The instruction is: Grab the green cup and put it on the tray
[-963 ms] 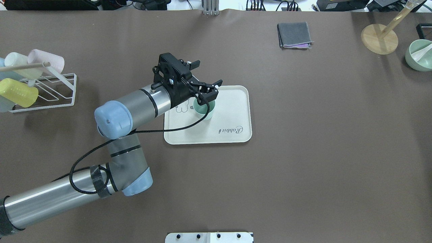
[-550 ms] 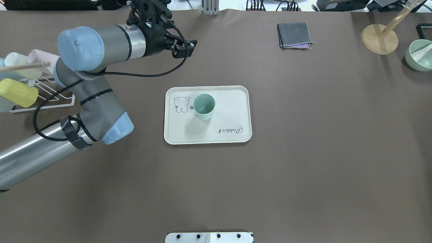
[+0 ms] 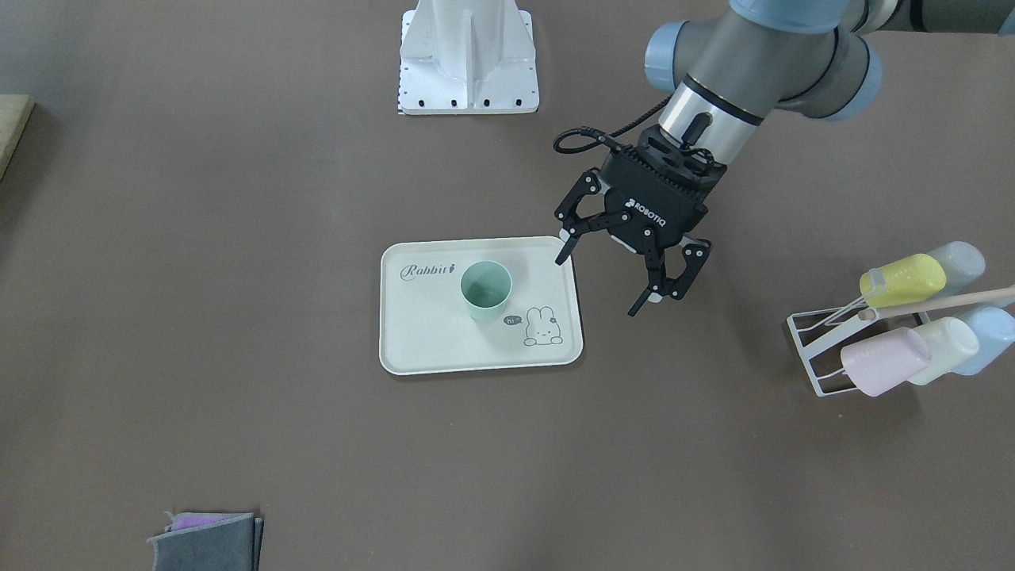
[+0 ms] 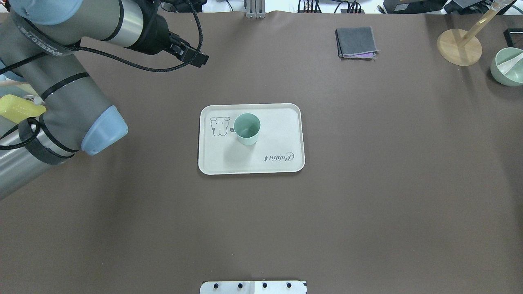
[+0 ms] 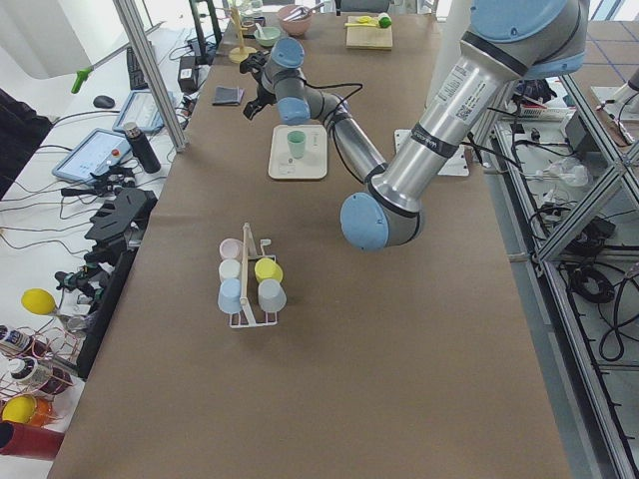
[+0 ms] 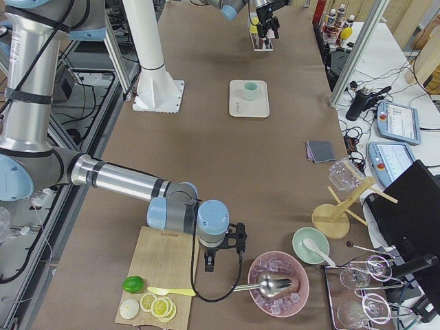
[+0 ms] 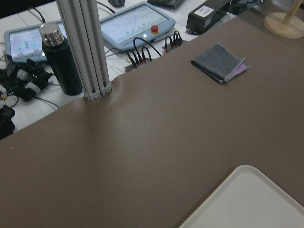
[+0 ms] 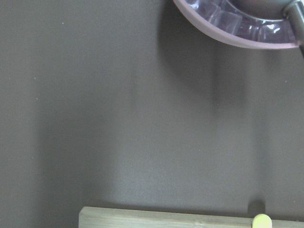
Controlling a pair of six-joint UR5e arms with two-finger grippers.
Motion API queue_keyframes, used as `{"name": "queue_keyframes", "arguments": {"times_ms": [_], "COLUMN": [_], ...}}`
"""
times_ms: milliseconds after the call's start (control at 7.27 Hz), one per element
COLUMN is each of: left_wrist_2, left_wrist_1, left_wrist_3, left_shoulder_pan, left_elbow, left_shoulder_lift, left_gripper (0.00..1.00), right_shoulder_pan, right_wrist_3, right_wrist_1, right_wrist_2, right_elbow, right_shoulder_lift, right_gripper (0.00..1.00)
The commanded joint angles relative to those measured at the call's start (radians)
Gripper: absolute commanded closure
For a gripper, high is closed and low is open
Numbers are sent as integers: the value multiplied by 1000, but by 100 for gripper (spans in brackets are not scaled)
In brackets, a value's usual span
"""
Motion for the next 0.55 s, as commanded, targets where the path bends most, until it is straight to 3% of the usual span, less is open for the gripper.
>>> {"name": "queue_keyframes", "arguments": {"times_ms": [0, 413], "left_wrist_2": [-172, -243], "left_wrist_1": [113, 469], "left_wrist_3": [-1, 95], "left_shoulder_pan": [-68, -233], "left_elbow": [-42, -48], "left_shoulder_lift": [128, 207], "left_gripper": [2, 2], "right_shoulder_pan": [0, 0], "right_wrist_3": [0, 0], "right_wrist_1": [0, 0], "right_wrist_2": [0, 0], "right_elbow": [0, 0], "right_shoulder_lift": [0, 0], "right_gripper": [0, 0]}}
